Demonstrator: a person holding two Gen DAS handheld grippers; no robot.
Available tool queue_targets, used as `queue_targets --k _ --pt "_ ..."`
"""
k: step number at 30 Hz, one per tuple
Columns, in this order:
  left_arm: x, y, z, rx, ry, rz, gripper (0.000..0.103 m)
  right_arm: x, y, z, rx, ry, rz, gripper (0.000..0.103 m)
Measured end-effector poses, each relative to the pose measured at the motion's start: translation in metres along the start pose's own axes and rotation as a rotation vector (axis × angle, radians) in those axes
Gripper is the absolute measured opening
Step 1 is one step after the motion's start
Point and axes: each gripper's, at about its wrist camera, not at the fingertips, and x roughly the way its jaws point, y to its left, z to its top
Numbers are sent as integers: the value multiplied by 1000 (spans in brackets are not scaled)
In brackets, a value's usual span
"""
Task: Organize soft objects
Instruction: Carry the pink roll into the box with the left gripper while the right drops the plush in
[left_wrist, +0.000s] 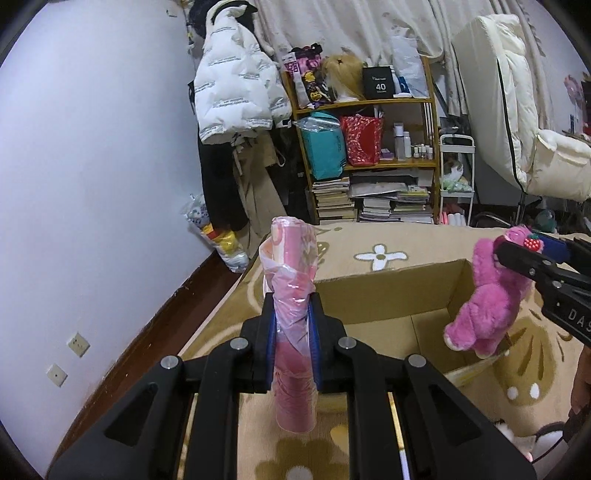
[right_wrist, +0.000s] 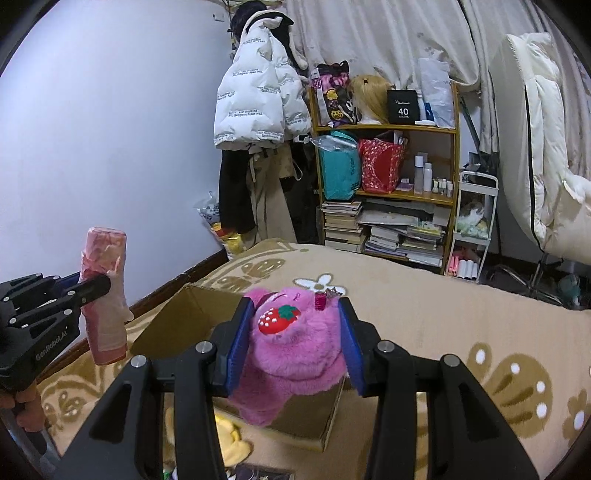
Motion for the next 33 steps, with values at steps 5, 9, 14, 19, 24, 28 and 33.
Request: queue_targets --k 5,9,14,19,24,28,33 --pt "22 -12 6 17 -1 -13 14 18 -6 -2 5 21 9 48" --pt "42 -17 7 6 25 -38 14 30 -9 -8 -8 41 3 48" --pt "65 -24 3 16 93 -79 15 43 -15 -16 -5 77 1 48" --pt "72 -27 -1 1 102 -89 18 56 -20 -24 20 120 8 48" --pt "77 -23 0 -32 110 -103 32 56 -19 -28 14 125 10 50" --pt "84 -22 -4 -20 151 -75 51 57 -17 -30 20 138 14 53" --pt "85 -14 -5 -41 169 -46 68 55 -16 -30 21 136 16 69"
